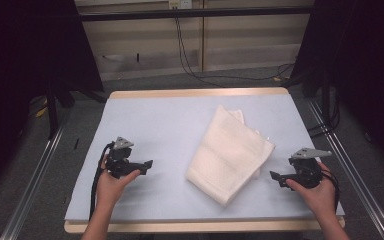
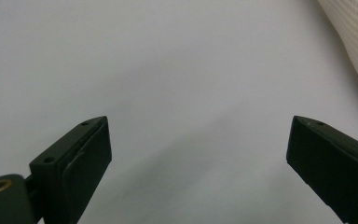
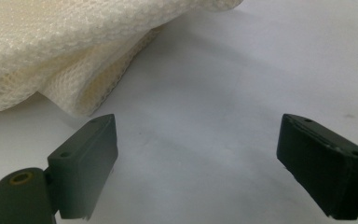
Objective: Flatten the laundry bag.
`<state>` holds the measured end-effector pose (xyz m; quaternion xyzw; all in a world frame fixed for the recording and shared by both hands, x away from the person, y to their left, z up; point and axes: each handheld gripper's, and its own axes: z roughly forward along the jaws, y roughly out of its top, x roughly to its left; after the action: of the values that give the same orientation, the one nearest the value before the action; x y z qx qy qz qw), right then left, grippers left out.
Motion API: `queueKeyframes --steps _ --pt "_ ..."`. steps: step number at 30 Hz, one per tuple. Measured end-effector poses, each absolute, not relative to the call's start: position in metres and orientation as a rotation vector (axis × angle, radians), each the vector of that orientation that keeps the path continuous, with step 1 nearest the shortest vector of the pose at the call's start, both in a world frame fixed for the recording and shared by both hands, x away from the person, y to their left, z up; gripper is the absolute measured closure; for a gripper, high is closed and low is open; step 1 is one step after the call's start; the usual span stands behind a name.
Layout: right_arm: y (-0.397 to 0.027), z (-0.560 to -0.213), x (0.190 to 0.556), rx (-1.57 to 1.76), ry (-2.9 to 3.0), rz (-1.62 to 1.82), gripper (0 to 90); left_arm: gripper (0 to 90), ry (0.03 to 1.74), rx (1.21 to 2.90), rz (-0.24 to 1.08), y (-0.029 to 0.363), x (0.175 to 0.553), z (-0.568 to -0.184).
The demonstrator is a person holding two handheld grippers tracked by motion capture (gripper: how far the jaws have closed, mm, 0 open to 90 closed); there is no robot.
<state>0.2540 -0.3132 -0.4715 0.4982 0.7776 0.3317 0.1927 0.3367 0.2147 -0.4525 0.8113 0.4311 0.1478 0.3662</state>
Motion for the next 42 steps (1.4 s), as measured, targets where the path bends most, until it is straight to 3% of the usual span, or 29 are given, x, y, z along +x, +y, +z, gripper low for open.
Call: queueKeyframes --steps 5,16,18,19,42 --pt "-0.312 -0.471 0.251 1.386 2.194 0.945 14.5 6.4 1.109 2.090 0.370 0.210 0.338 -0.454" --pt "-0.293 -0.464 0.242 1.284 2.251 0.984 38.4 6.0 1.060 2.123 0.341 0.200 0.336 -0.453" --pt "-0.291 -0.463 0.242 1.274 2.258 0.988 39.5 6.0 1.074 2.100 0.340 0.198 0.336 -0.454" --pt "-0.287 -0.463 0.241 1.268 2.281 1.005 44.4 6.0 1.067 2.115 0.340 0.198 0.336 -0.454" --pt "-0.266 -0.461 0.241 1.133 2.409 1.060 72.5 5.6 1.056 2.113 0.337 0.190 0.337 -0.454"
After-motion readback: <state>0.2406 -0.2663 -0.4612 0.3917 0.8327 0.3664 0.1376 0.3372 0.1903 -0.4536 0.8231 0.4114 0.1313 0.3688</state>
